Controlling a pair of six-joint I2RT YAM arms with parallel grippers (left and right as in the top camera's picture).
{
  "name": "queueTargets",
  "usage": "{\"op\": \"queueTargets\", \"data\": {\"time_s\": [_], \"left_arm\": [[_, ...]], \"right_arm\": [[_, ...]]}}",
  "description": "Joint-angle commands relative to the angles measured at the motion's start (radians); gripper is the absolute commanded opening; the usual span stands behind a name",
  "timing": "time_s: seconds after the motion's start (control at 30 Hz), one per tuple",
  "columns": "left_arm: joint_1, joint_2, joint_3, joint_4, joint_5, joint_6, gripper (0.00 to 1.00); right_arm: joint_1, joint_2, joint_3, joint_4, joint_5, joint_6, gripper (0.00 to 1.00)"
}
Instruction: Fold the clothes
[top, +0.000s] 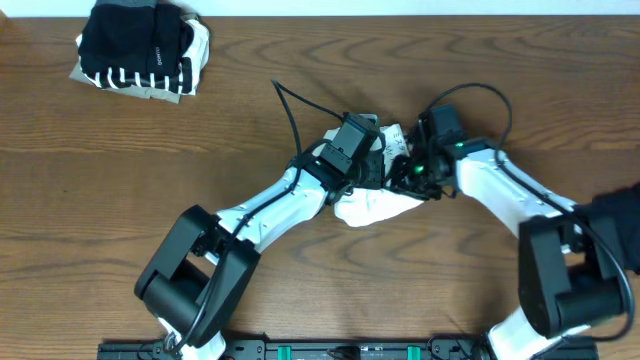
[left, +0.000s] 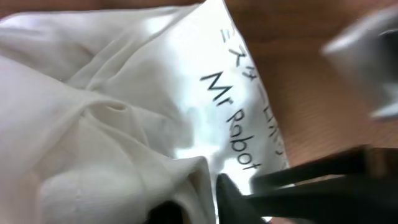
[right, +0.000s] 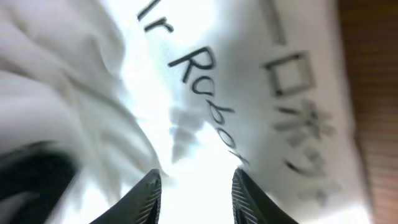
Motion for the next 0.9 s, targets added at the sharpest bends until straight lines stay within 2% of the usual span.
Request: {"op": "queueTargets", "data": {"time_s": [0.0,0.23,0.3,0.43,0.57,0.63,0.87], "left_arm": [[-0.001,0.019,0.020,0.003,-0.003,-0.011,0.23],[-0.001,0.019,0.020,0.009,-0.002,-0.011,0.24],[-0.001,0.019,0.020,0.010,-0.002,-0.011,0.31],[-0.001,0.019,0.020,0.024,-0.002,-0.028,0.33],[-0.002,0.019,0.020,0.027,-0.002,-0.049,0.48],[-0.003,0.019,0.020,0.022,-0.001,-0.049,0.60],[-0.036,0.019,0.020,0.024,-0.002,-0.048,0.65]], "right_arm": [[-0.034,-0.077,0.052,-0.034,0.058,-0.046,0.38],[-0.090,-0.145,0.070,-0.091,0.157,-0.063,0.40],[-0.111,-0.142,0.069,-0.095,0.183,-0.064,0.38],[-0.125,-0.110,0.069,-0.080,0.190,-0.086,0.35],[-0.124,-0.049,0.069,-0.033,0.196,-0.101,0.35],[-0.124,-0.019,0.069,-0.024,0.195,-0.101,0.35],[-0.121,0.035,0.069,0.002,0.194,-0.100,0.34]]}}
